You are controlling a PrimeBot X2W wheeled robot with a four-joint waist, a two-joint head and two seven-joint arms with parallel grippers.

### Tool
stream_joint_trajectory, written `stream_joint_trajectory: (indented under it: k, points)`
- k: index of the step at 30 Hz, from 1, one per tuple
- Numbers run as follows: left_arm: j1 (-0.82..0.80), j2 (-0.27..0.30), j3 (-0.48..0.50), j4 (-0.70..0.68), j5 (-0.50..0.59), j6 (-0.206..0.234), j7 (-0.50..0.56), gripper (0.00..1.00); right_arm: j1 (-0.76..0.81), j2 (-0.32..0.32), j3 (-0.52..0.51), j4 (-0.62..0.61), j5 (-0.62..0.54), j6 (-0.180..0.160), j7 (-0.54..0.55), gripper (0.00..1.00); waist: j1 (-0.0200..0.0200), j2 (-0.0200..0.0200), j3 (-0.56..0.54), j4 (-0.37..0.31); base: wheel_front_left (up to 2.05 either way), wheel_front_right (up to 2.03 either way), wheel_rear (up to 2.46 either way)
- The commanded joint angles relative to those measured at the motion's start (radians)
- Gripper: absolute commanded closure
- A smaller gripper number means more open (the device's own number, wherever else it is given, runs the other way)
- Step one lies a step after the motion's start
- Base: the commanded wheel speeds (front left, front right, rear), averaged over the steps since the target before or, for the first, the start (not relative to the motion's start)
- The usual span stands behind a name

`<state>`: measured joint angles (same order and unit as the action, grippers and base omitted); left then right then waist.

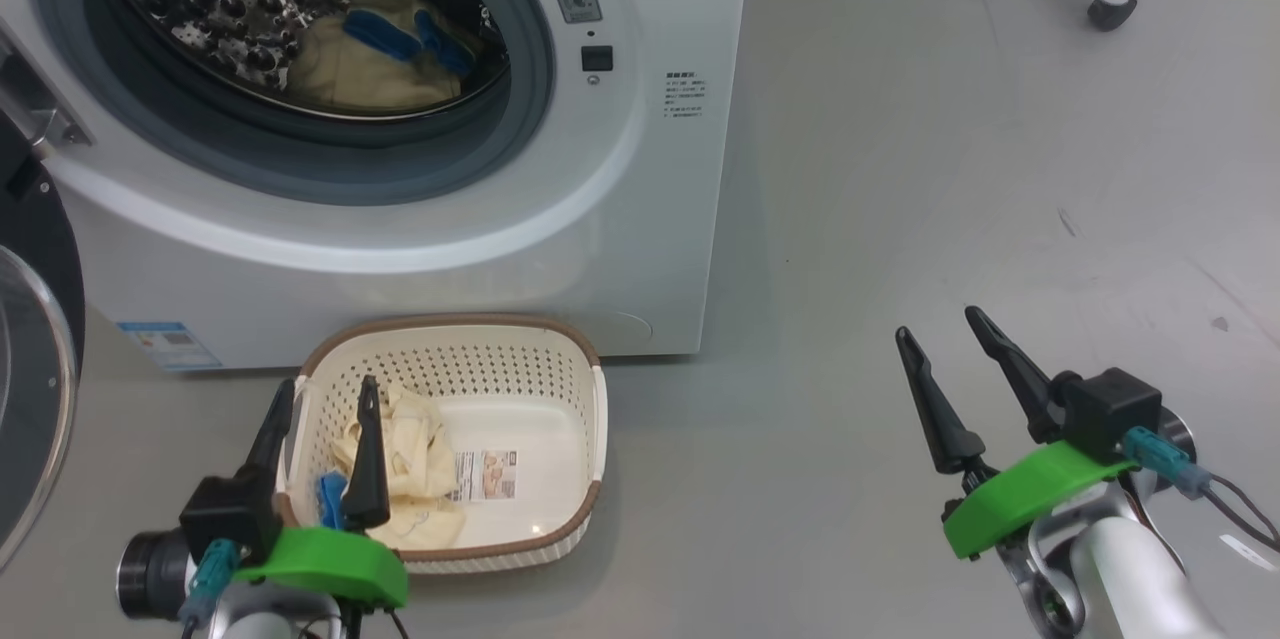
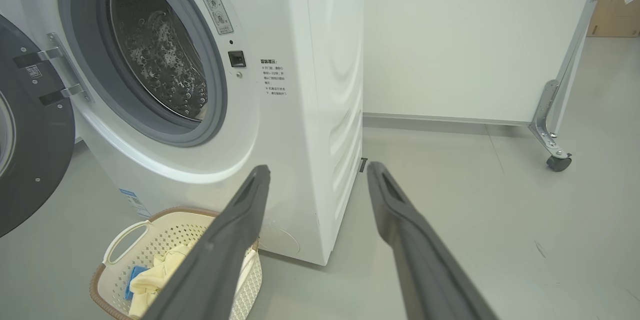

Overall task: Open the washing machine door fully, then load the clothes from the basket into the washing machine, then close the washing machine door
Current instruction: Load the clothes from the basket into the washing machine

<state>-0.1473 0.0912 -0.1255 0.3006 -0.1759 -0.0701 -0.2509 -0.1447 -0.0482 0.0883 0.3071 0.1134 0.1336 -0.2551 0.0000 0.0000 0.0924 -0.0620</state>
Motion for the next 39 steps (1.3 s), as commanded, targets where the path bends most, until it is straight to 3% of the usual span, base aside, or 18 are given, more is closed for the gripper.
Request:
stream_joint_trajectory:
  k: [1,39]
  points:
    - [-0.015,0.006,0.045,-0.023,0.012,-0.003,-0.011,0.0,-0.004,-0.002,0.021,-0.027,0.005,-0.003,-0.007,0.0,0.0,0.0,-0.009,0.0,0.0,0.0,0.0]
    - [0.035,-0.028,0.078,0.003,0.049,-0.027,-0.011,0.0,0.025,-0.002,0.034,-0.009,-0.002,-0.003,-0.007,0.0,0.0,0.0,-0.072,-0.007,0.0,0.0,0.0]
